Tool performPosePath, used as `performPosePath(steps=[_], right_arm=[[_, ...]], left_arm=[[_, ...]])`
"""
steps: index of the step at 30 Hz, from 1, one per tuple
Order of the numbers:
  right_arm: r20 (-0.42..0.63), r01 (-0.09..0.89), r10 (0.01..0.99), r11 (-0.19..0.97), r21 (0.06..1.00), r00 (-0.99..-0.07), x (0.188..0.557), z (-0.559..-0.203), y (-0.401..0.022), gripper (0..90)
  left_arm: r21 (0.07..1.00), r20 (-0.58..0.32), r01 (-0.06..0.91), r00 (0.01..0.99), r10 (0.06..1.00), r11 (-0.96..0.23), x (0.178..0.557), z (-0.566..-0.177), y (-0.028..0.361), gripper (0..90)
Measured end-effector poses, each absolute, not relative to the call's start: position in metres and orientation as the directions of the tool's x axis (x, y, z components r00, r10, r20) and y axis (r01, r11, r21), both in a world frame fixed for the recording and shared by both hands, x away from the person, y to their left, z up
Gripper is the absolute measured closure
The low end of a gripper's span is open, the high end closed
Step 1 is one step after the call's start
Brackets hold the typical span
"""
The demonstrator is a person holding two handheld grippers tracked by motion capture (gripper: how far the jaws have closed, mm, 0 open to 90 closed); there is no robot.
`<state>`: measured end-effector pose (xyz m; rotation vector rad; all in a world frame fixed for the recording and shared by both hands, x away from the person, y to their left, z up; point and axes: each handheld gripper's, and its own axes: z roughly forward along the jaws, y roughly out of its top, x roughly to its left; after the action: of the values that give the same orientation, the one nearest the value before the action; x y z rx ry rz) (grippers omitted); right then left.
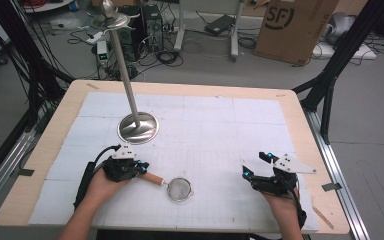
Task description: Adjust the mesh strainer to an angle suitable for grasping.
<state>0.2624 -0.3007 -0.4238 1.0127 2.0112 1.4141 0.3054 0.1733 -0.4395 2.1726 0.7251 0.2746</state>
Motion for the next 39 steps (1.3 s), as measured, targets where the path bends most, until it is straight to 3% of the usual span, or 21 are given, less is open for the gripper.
performPosePath(steps=[18,24,27,39], right_arm=[[0.018,0.299,0.787,0.214,0.930,-0.617,0.262,-0.425,-0.297,17.8],[0.013,0.297,0.786,0.218,0.930,-0.618,0.263,-0.426,-0.297,17.8],[0.014,0.298,0.786,0.217,0.930,-0.618,0.263,-0.426,-0.296,17.8],[0.015,0.297,0.786,0.217,0.930,-0.618,0.263,-0.426,-0.297,17.8]], left_arm=[[0.795,-0.087,0.386,0.836,0.542,-0.468,0.274,-0.441,0.183,87.5],[0.823,-0.107,0.347,0.873,0.476,-0.451,0.272,-0.437,0.185,61.6],[0.811,-0.085,0.319,0.894,0.440,-0.491,0.270,-0.437,0.183,53.4],[0.751,-0.040,0.265,0.932,0.360,-0.605,0.270,-0.436,0.177,47.9]])
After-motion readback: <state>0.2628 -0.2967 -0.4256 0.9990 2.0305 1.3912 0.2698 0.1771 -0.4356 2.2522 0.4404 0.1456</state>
